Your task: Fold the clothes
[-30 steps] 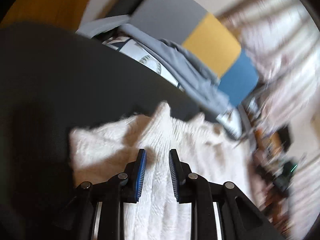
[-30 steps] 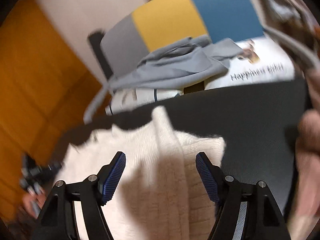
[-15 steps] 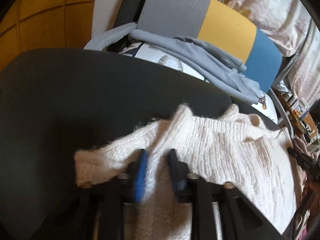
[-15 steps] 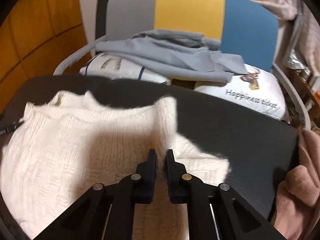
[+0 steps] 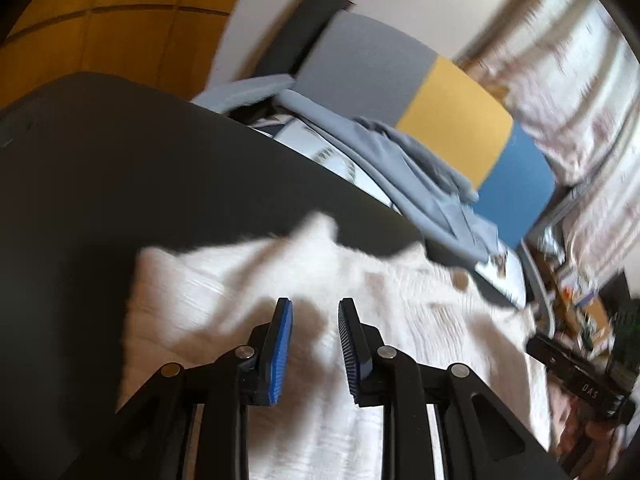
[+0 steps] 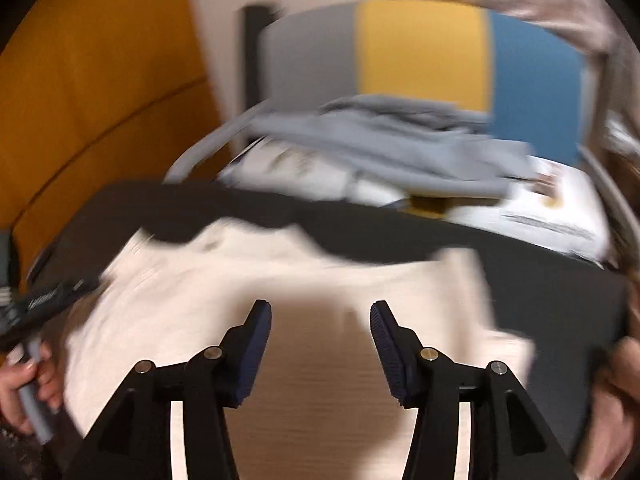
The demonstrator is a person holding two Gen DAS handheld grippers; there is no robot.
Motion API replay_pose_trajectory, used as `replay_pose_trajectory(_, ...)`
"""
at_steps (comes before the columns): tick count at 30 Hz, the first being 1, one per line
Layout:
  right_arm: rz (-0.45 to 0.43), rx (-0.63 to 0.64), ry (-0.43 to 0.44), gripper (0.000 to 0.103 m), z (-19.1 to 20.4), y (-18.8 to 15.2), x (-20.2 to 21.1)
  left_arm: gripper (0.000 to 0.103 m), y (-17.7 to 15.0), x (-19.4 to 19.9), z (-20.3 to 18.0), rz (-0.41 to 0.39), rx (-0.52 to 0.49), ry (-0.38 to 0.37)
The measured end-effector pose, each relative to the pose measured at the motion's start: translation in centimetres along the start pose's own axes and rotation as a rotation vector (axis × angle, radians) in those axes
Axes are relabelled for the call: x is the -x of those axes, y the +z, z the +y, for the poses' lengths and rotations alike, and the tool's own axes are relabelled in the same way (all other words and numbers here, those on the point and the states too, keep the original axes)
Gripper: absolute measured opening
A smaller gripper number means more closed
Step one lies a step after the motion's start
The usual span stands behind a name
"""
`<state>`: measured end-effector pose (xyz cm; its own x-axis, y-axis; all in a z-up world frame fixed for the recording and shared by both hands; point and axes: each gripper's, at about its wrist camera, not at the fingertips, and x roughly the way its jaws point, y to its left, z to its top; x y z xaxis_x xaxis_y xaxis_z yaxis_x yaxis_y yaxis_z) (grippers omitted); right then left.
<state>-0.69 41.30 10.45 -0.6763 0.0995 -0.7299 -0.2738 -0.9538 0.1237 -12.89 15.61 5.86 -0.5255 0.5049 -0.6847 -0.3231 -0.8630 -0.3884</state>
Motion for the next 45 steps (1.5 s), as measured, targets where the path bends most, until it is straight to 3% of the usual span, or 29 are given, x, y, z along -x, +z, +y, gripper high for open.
replay_pose_trajectory(3, 0.110, 0.089, 0.020, 0.053, 3.5, 0.5, -2.7, 0.023, -1.2, -0.9, -0.3, -0.001, -0.050, 0.024)
replay_pose_trajectory(6, 0.183, 0.141, -0.027, 0.050, 5.2, 0.3, -5.3, 0.023, -2.2, -0.3, 1.5, -0.053, -0.001, -0.057)
replay_pose_trajectory(7, 0.193, 0.158, -0.041, 0.045, 5.6, 0.1, -5.9, 0.023, -2.3, 0.0, 2.1, -0.055, 0.026, -0.079)
replay_pose_trajectory(8, 0.176, 0.177, -0.041, 0.024, 5.8, 0.0, -5.8, 0.023, -2.3, 0.3, 2.5, -0.058, 0.053, -0.083)
replay_pose_trajectory(9, 0.165, 0.191, -0.035, 0.011, 6.0, 0.0, -5.7, 0.023, -2.3, 0.6, 2.9, -0.062, 0.079, -0.088)
replay_pose_trajectory(11, 0.146, 0.196, -0.050, 0.005, 6.2, 0.4, -5.3, 0.024, -2.4, 1.1, 3.4, -0.068, 0.108, -0.091)
replay_pose_trajectory(16, 0.010, 0.171, -0.117, 0.005, 6.5, 2.4, -4.3, 0.024, -3.1, 1.4, 3.5, -0.056, 0.110, -0.085)
replay_pose_trajectory(18, 0.009, 0.137, -0.148, 0.005, 6.0, 2.4, -5.8, 0.024, -3.7, 2.0, 3.0, -0.048, 0.086, -0.088)
replay_pose_trajectory(20, 0.044, 0.055, -0.109, 0.005, 5.0, 2.1, -8.1, 0.024, -3.4, 2.3, 2.4, -0.029, 0.077, -0.109)
replay_pose_trajectory(23, -0.008, -0.014, -0.062, 0.006, 3.9, 0.8, -8.7, 0.026, -2.7, 2.7, 1.1, -0.011, 0.081, -0.155)
replay_pose_trajectory(26, -0.022, -0.038, -0.033, 0.006, 3.5, 0.7, -8.5, 0.028, -1.4, 1.4, -1.5, 0.040, 0.035, -0.152)
replay_pose_trajectory(31, -0.035, -0.077, 0.008, 0.005, 2.8, 0.4, -8.2, 0.031, -0.1, -2.2, -6.8, 0.113, -0.181, 0.030)
replay_pose_trajectory(35, -0.039, -0.094, 0.021, 0.005, 2.6, 0.4, -8.3, 0.036, 0.6, -4.8, -8.8, 0.165, -0.267, 0.179)
replay_pose_trajectory(37, -0.043, -0.106, 0.035, 0.005, 2.4, 0.3, -8.3, 0.034, 0.6, -5.5, -8.5, 0.171, -0.263, 0.159)
replay_pose_trajectory(39, -0.045, -0.113, 0.042, 0.005, 2.3, 0.3, -8.4, 0.010, 0.6, -5.9, -8.3, 0.168, -0.263, 0.129)
replay_pose_trajectory(40, -0.047, -0.115, 0.044, 0.005, 2.3, 0.3, -8.3, 0.006, 0.7, -5.8, -8.3, 0.162, -0.262, 0.117)
replay_pose_trajectory(43, -0.053, -0.123, 0.051, 0.005, 2.2, 0.2, -8.2, 0.004, 2.1, -3.9, -8.3, 0.086, -0.228, 0.070)
replay_pose_trajectory(45, -0.055, -0.126, 0.053, 0.005, 2.2, 0.2, -8.2, 0.000, 3.2, -2.4, -8.8, -0.015, -0.240, 0.049)
